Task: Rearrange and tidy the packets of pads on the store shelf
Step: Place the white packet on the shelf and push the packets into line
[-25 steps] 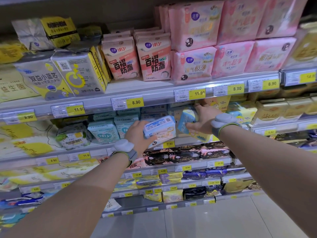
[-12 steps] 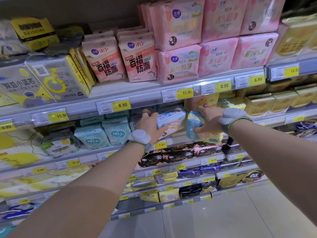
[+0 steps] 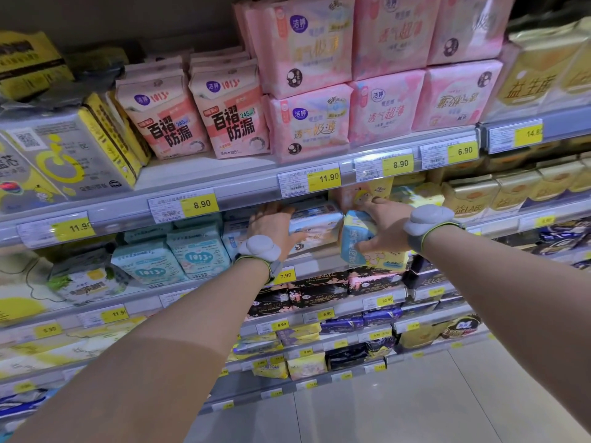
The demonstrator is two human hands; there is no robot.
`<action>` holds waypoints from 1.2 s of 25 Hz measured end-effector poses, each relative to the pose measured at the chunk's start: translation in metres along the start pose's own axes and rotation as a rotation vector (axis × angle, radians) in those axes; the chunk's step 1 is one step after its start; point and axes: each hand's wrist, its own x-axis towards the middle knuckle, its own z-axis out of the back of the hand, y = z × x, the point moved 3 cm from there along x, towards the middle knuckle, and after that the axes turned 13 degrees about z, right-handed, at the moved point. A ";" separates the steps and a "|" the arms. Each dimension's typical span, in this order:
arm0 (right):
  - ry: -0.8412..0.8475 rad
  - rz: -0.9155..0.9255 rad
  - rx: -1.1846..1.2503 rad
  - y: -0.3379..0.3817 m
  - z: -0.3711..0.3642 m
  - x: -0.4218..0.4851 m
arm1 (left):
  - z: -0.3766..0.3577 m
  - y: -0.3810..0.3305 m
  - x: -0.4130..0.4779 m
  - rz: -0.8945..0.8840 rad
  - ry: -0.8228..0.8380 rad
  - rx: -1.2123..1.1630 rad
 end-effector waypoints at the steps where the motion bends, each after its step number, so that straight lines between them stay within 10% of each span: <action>1: 0.001 0.002 -0.004 -0.001 0.000 0.001 | -0.002 0.001 0.002 0.007 0.009 0.001; 30: -0.090 -0.003 0.016 -0.015 0.017 -0.030 | 0.010 -0.030 -0.017 -0.084 0.062 -0.075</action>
